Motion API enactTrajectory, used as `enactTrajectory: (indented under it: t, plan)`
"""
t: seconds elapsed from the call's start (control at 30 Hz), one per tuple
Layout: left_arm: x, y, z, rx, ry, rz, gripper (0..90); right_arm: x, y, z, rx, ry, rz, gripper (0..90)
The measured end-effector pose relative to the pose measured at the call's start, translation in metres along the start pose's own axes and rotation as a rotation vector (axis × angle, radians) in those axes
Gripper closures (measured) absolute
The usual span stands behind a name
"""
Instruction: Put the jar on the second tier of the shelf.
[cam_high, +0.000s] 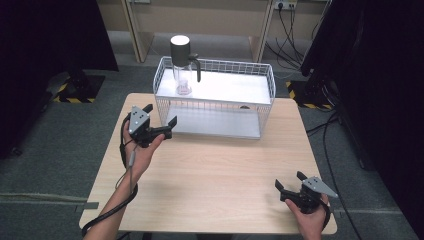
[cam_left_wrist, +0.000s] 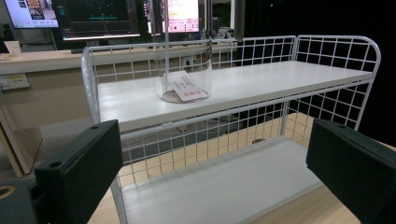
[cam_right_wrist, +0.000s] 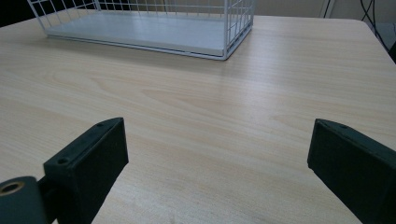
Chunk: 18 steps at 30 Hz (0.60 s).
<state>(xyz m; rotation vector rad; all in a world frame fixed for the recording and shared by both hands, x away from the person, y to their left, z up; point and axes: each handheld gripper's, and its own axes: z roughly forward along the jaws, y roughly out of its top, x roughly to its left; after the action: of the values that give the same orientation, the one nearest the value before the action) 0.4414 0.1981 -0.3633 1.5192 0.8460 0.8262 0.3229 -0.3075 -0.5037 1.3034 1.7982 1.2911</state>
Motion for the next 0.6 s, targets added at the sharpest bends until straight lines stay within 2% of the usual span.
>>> enactTrajectory:
  t: [0.23,0.6]
  plan:
    - [0.002,-0.011,-0.009,0.004,-0.001,-0.022,3.2,0.0,0.0,0.0,0.0,0.0,0.0,5.3]
    - [0.004,-0.029,-0.017,0.029,0.007,-0.028,3.1,0.0,0.0,0.0,0.0,0.0,0.001,5.3]
